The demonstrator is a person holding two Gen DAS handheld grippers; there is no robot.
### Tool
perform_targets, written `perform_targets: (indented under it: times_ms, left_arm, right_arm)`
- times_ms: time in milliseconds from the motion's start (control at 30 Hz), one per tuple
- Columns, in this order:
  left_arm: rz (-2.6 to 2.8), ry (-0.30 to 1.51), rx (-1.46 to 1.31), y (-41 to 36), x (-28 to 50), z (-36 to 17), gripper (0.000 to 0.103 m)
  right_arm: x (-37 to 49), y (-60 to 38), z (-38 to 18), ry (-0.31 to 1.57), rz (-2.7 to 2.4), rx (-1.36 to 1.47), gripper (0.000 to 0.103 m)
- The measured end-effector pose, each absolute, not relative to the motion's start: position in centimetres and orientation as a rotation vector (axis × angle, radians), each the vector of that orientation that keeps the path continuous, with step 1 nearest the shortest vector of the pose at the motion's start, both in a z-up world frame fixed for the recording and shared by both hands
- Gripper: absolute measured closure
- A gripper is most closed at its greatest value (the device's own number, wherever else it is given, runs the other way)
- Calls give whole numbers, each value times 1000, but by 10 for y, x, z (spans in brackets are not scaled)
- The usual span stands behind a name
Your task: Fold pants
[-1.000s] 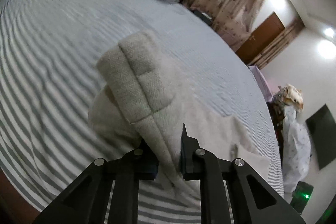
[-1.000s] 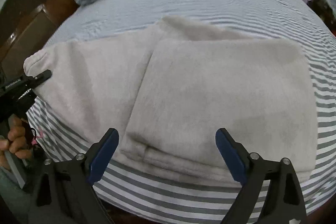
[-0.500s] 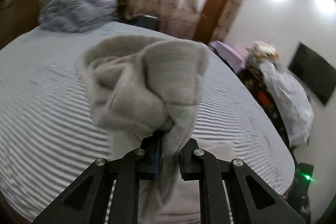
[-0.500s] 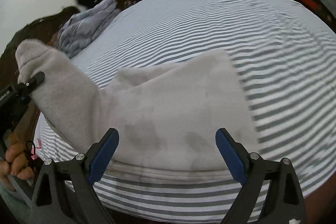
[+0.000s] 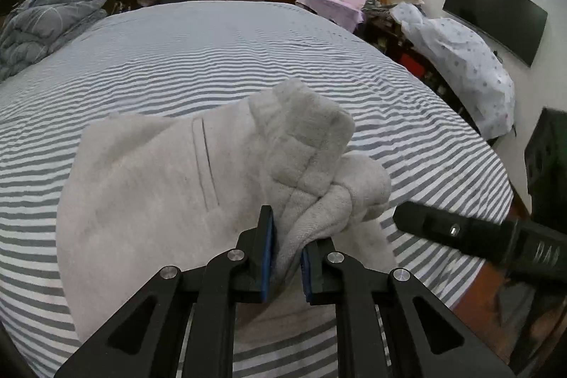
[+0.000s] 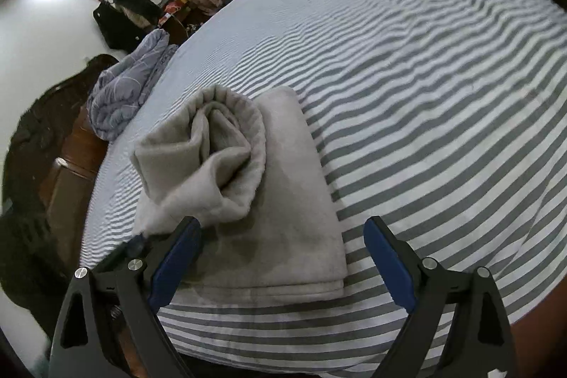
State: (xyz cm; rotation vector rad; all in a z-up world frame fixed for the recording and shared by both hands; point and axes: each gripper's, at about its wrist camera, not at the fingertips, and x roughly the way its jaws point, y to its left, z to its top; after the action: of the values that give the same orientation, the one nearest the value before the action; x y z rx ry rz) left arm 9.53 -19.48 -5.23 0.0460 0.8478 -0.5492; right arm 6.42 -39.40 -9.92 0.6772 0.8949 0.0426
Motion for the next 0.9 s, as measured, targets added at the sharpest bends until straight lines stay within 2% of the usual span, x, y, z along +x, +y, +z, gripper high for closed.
perform_targets:
  times_ms: [267,567,633,667,700,900]
  left_arm:
    - [-543,846,124,-197,93,-55,82]
    - [-585,887,93,-186,81,-53,67]
    - [-616,890,55,-177,75,-53,56]
    - [-632,890,32,-173,71,-51,44]
    - [-636,888,18,-168,69,-50,36]
    - [-573,887,0,-138,63,-48,33]
  right_arm:
    - [74,-393,-105,890,89,736,11]
    - [71,-381,-101,903,125,727,11]
    - [70,-374,-102,912,134,729,11]
    - [70,-371,-102,915,141,727,11]
    - [70,-367,-103,921,149,725,11]
    - [71,-339,-110,944,221,717,9]
